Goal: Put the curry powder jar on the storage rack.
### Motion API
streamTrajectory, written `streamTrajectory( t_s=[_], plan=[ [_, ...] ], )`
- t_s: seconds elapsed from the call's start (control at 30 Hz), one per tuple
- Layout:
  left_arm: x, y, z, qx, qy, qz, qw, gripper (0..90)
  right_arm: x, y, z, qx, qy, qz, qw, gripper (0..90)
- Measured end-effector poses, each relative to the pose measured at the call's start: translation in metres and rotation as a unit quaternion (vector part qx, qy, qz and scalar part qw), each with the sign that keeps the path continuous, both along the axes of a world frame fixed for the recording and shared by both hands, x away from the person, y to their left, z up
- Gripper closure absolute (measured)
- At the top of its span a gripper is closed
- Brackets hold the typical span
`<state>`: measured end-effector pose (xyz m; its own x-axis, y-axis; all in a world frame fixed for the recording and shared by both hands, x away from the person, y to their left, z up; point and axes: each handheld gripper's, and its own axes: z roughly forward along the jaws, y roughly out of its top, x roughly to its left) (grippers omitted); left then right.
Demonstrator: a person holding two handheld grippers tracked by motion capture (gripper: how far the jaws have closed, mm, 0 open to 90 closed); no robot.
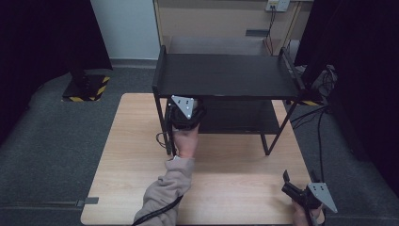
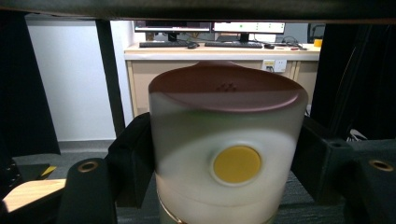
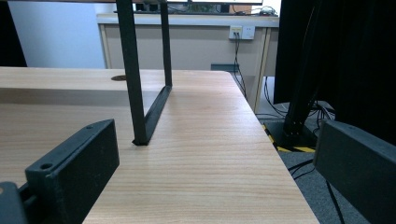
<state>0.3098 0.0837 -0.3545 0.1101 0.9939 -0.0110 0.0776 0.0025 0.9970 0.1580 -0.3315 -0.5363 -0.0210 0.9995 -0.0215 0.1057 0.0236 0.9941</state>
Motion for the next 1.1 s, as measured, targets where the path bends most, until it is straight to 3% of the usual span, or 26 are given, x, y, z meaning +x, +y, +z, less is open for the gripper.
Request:
streamTrajectory(
  t_s=[0.33,0.63,0.67,0.73,0.77,0.9,1.0,1.03,1.07,1.1],
  plan=[
    [0.003,0.002,0.000,-0.008,0.003,-0.001,1.0000,29.7,0.001,0.001,0.001,-0.002,0.002,-0.001,1.0000,0.6],
    [0.003,0.002,0.000,0.003,0.002,-0.004,1.0000,29.3,0.000,0.001,0.000,-0.001,0.001,-0.001,1.0000,0.6],
    [0.003,0.002,0.000,0.003,0.002,-0.004,1.0000,21.4,0.000,0.001,0.000,-0.001,0.001,-0.001,1.0000,0.6],
    [0.004,0.003,0.000,0.001,0.006,-0.011,0.9999,16.6,0.000,0.001,0.000,0.001,0.001,-0.002,1.0000,0.6],
    [0.003,0.007,0.000,-0.013,0.014,-0.022,0.9996,14.7,0.000,0.001,0.000,0.002,0.001,-0.003,1.0000,0.5],
    [-0.009,0.008,-0.001,-0.007,0.022,-0.028,0.9994,0.4,0.000,0.001,0.000,0.003,0.000,-0.003,1.0000,0.6],
    [-0.018,0.009,-0.002,-0.007,0.024,-0.031,0.9992,0.2,0.000,0.001,0.000,0.003,0.000,-0.004,1.0000,0.6],
    [-0.030,0.011,-0.007,-0.003,0.018,-0.036,0.9992,0.1,0.000,0.001,0.000,0.003,0.000,-0.004,1.0000,0.6],
    [-0.030,0.011,-0.007,-0.003,0.018,-0.036,0.9992,0.0,0.000,0.001,0.000,0.003,0.000,-0.004,1.0000,0.6],
    [-0.044,0.015,-0.011,-0.012,0.014,-0.041,0.9990,0.0,0.000,0.001,0.000,0.004,0.001,-0.004,1.0000,0.6]
  ],
)
